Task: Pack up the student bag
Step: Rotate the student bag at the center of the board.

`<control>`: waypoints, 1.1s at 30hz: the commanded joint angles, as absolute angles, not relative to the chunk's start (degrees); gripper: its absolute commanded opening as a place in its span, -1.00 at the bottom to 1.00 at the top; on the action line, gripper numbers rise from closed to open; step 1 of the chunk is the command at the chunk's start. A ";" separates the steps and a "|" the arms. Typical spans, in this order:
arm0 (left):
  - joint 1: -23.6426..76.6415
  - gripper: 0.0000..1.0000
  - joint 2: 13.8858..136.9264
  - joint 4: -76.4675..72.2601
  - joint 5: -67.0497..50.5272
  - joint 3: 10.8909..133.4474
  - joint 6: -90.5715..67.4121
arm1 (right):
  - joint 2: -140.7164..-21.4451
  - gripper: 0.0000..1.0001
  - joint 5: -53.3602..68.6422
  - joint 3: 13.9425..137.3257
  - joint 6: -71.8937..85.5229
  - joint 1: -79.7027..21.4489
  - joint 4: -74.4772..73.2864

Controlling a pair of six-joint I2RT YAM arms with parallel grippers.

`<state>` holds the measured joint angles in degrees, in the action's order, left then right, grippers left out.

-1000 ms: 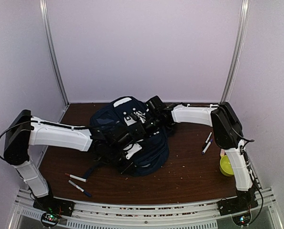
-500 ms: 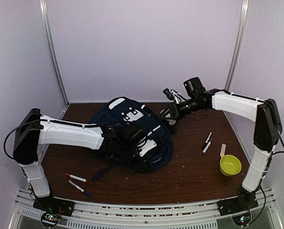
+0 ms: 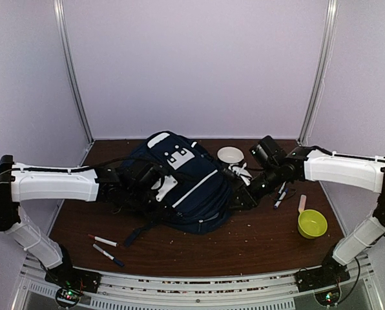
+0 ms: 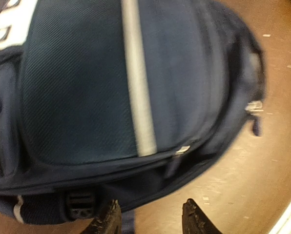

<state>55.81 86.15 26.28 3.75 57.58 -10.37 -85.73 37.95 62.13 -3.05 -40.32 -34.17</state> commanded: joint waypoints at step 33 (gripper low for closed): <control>54.29 -0.14 81.41 8.92 8.87 45.80 -22.10 | -110.89 -0.19 27.70 74.48 21.65 -53.43 -28.11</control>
